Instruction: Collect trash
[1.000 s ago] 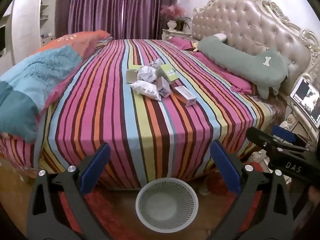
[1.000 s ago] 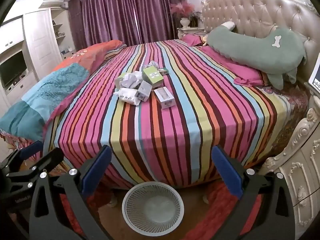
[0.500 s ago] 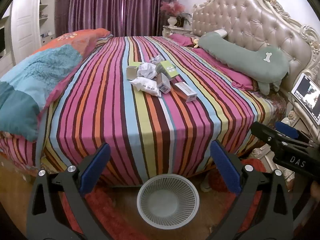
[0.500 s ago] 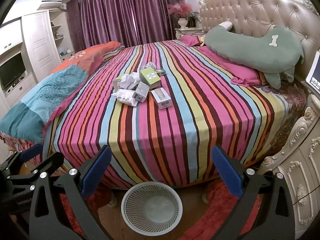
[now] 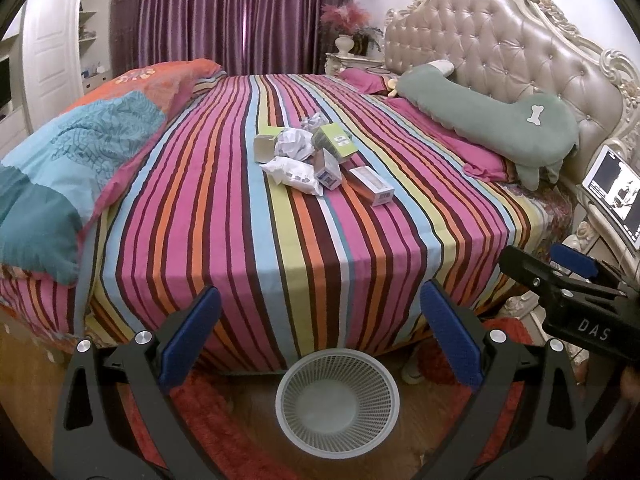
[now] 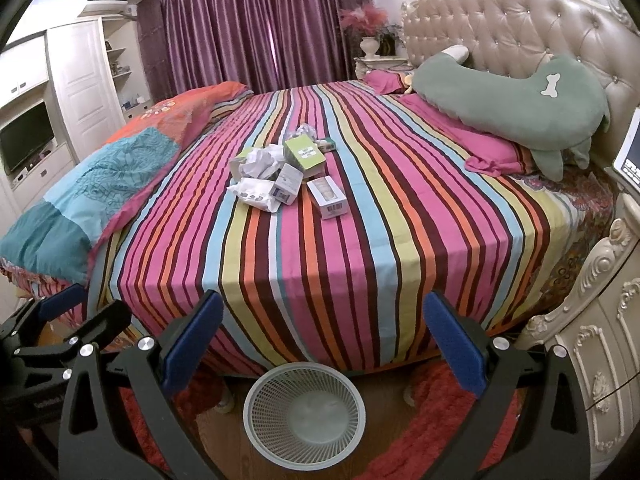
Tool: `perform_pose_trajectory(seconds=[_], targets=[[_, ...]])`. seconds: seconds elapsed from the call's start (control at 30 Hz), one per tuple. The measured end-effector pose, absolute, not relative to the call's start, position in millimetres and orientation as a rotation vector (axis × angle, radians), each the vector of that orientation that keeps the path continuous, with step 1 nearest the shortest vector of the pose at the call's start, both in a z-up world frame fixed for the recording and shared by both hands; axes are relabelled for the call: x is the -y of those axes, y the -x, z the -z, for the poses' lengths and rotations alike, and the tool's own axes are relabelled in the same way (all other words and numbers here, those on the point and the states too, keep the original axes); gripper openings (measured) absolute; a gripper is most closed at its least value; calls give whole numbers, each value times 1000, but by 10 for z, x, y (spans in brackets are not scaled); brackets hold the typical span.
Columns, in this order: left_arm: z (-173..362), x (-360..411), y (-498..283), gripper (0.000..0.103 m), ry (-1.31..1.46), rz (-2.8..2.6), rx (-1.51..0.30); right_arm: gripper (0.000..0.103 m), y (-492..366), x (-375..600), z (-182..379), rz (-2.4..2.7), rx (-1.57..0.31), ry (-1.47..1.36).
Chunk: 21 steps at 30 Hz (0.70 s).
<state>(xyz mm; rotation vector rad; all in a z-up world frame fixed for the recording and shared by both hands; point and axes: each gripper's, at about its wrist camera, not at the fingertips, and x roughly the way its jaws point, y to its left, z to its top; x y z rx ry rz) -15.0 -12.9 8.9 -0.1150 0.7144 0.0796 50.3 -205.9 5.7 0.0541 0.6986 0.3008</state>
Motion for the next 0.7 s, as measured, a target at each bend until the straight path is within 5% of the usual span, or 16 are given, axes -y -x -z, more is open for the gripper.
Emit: perform_pose_trajectory(seconds=[0.7], targets=[[-125, 216, 143, 97, 103, -73, -725, 96, -466, 2044, -76, -307, -696, -49]])
